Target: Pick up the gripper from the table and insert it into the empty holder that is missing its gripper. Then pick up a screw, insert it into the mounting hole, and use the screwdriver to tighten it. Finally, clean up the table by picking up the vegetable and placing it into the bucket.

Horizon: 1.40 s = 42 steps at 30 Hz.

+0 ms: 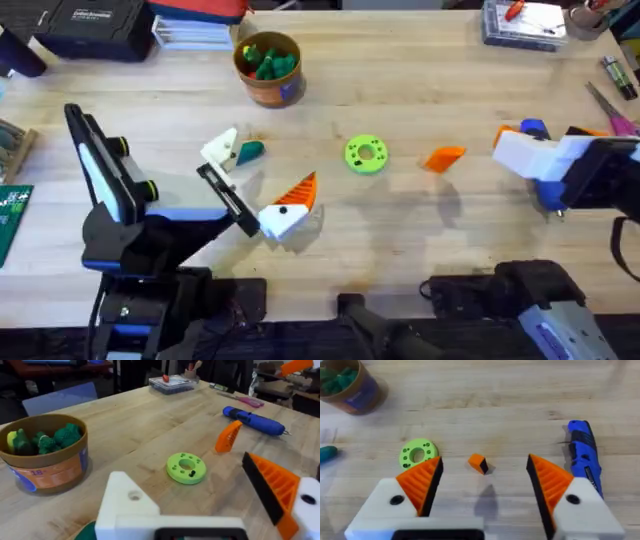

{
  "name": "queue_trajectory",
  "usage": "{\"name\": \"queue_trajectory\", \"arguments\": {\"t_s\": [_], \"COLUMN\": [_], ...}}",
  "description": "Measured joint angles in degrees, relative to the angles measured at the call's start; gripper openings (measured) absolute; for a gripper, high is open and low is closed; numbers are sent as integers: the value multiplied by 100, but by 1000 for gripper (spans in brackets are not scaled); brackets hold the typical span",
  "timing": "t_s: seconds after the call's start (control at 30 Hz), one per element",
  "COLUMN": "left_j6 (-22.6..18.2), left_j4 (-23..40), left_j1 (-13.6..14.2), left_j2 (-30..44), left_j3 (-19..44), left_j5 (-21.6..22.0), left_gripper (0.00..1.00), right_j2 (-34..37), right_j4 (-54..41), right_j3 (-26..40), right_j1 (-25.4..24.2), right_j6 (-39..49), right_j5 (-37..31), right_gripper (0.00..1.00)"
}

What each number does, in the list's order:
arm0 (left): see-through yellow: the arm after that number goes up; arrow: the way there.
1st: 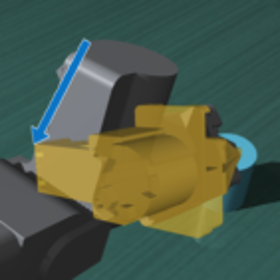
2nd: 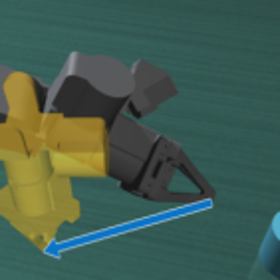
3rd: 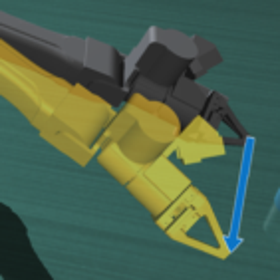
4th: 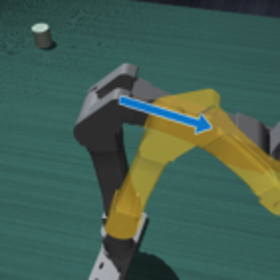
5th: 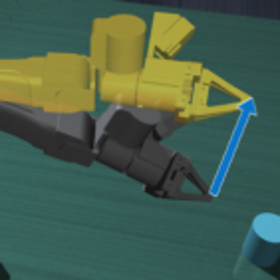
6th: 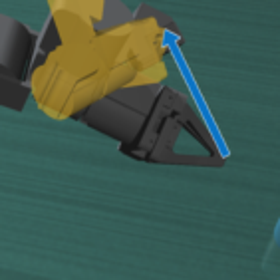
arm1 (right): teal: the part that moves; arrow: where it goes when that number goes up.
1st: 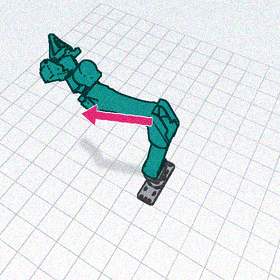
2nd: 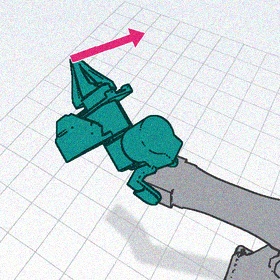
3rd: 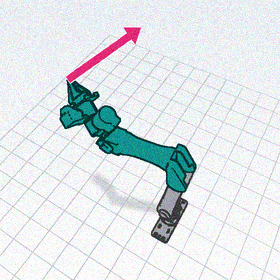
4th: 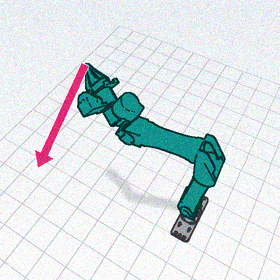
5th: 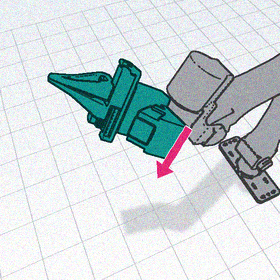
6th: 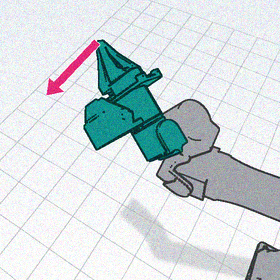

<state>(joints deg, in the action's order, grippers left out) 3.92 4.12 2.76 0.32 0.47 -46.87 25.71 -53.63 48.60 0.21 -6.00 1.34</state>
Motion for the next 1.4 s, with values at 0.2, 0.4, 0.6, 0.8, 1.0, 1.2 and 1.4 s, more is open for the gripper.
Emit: {"name": "queue_trajectory", "arguments": {"t_s": [0.2,0.4,0.6,0.8,1.0,1.2,1.4], "left_j6": [0,0,0,0,160,321,371], "left_j4": [2,4,7,44,83,96,101], "left_j1": [0,0,0,0,0,0,0], "left_j2": [0,0,0,0,0,0,0], "left_j3": [0,0,0,0,0,0,0], "left_j5": [-37,-51,-93,-555,-914,-1019,-1041], "left_gripper": [985,984,985,985,985,985,985], "right_j2": [0,0,0,0,0,0,116], "right_j4": [0,-1,0,0,0,-70,-8], "right_j3": [0,0,0,0,0,0,21], "right_j1": [0,0,0,0,0,0,0], "right_j6": [0,0,-1,0,-2,-17,29], "right_j5": [0,0,0,0,0,0,177], "right_gripper": [994,994,994,993,994,994,994]}}
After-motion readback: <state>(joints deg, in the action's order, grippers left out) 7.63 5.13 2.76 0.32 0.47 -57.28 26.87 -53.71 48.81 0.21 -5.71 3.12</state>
